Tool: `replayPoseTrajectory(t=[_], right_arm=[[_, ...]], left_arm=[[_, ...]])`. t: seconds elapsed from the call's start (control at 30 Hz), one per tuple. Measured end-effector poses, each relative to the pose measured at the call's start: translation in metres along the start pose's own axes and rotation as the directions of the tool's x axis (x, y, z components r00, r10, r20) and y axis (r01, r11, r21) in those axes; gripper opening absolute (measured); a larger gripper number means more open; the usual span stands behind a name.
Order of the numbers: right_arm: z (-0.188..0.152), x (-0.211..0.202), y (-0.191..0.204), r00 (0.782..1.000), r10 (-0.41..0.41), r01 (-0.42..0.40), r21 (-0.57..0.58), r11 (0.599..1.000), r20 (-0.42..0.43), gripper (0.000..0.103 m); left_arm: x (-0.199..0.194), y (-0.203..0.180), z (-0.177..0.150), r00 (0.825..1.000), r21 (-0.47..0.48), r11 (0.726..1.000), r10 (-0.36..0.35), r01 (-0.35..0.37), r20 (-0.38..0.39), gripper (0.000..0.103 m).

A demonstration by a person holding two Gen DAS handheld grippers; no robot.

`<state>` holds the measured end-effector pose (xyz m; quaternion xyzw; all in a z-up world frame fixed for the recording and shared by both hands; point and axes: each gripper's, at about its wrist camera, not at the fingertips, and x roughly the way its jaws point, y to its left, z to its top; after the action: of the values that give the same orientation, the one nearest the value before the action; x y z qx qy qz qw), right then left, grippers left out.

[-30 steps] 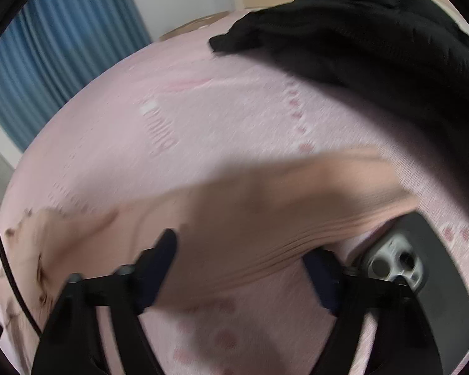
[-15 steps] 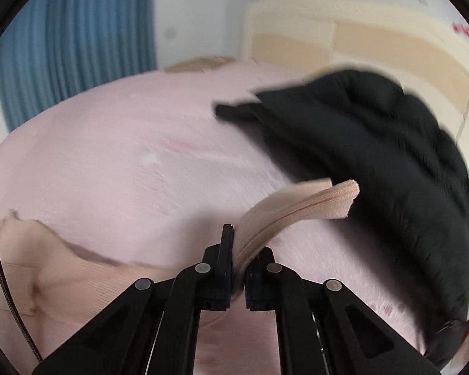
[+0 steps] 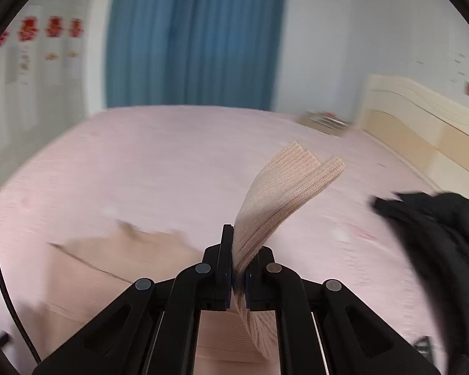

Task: Fold small clothes

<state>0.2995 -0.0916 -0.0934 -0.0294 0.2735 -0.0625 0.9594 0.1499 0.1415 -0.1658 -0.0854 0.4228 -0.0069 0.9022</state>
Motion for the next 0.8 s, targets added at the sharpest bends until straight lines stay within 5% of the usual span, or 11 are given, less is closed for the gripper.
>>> replayPoseTrajectory(t=[0.13,0.2,0.27,0.5,0.63,0.8], right_arm=[[-0.006,0.013,0.074,0.972,0.220,-0.220,0.004,0.975,-0.081,0.011],[-0.023,0.025,0.101,0.923,0.346,-0.349,0.010,0.937,-0.168,0.060],[-0.042,0.030,0.111,0.896,0.402,-0.409,0.003,0.913,-0.189,0.066],[-0.078,0.024,0.030,0.932,0.312,-0.301,0.085,0.950,-0.187,0.066],[-0.111,0.017,-0.033,0.963,0.181,-0.162,0.106,0.981,-0.199,0.066],[-0.151,0.021,-0.078,0.965,0.115,-0.085,0.138,0.987,-0.234,0.066]], left_arm=[[0.003,0.022,-0.001,1.000,-0.074,0.997,-0.018,0.017,-0.006,0.069],[0.008,0.028,-0.002,0.999,-0.108,0.993,-0.041,0.038,-0.018,0.068],[0.011,0.028,-0.004,0.998,-0.106,0.993,-0.062,0.060,-0.022,0.069],[0.042,0.000,0.004,0.983,-0.064,0.984,-0.170,0.166,-0.071,0.069],[0.067,-0.026,0.019,0.973,-0.064,0.975,-0.218,0.214,-0.072,0.067],[0.105,-0.050,0.044,0.956,-0.119,0.953,-0.288,0.279,-0.066,0.058]])
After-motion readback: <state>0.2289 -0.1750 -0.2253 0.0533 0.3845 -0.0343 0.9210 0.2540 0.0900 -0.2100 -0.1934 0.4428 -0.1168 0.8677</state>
